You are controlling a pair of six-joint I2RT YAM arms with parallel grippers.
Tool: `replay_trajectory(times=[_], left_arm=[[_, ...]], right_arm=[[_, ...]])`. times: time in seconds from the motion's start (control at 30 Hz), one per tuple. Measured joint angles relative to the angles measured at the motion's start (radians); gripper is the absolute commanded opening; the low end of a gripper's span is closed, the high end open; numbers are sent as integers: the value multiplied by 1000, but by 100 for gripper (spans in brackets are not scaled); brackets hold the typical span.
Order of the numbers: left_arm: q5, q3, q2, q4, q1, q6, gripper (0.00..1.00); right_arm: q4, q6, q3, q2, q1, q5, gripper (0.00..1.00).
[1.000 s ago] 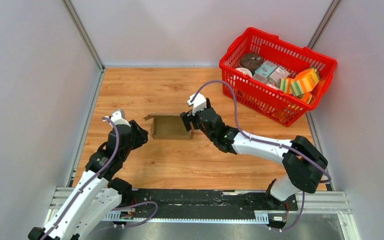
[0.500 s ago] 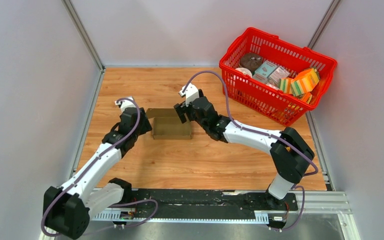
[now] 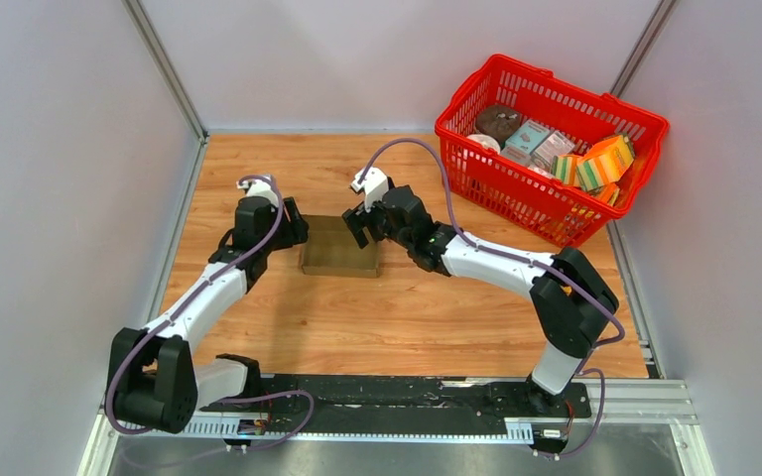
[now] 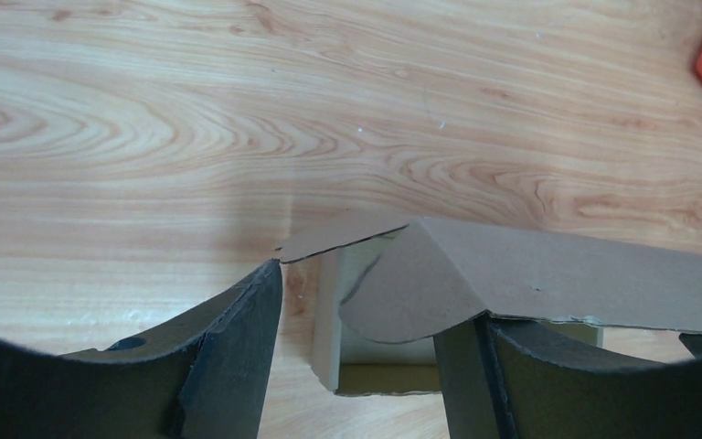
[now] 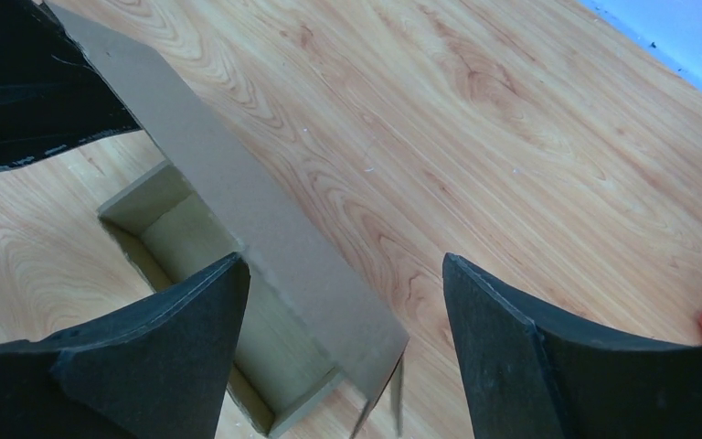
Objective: Fold the paper box
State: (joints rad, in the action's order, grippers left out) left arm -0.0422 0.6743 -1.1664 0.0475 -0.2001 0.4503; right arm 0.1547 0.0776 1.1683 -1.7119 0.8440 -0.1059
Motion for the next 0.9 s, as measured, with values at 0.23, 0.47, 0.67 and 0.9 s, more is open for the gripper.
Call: replay_trajectory(times=[0.23, 0.47, 0.67, 0.9], left_arm=[[72, 0, -47, -66, 1, -79, 61], [113, 0, -47, -111, 1, -101, 40], [169, -21, -47, -170, 1, -95, 36], [180, -81, -19, -199, 1, -85, 37]], right_arm=[[10, -32, -11, -5, -52, 117, 81], [8, -64, -36, -6, -108, 187, 77], [-2, -111, -42, -6, -111, 163, 73], [-55, -141, -42, -6, -109, 109, 59]])
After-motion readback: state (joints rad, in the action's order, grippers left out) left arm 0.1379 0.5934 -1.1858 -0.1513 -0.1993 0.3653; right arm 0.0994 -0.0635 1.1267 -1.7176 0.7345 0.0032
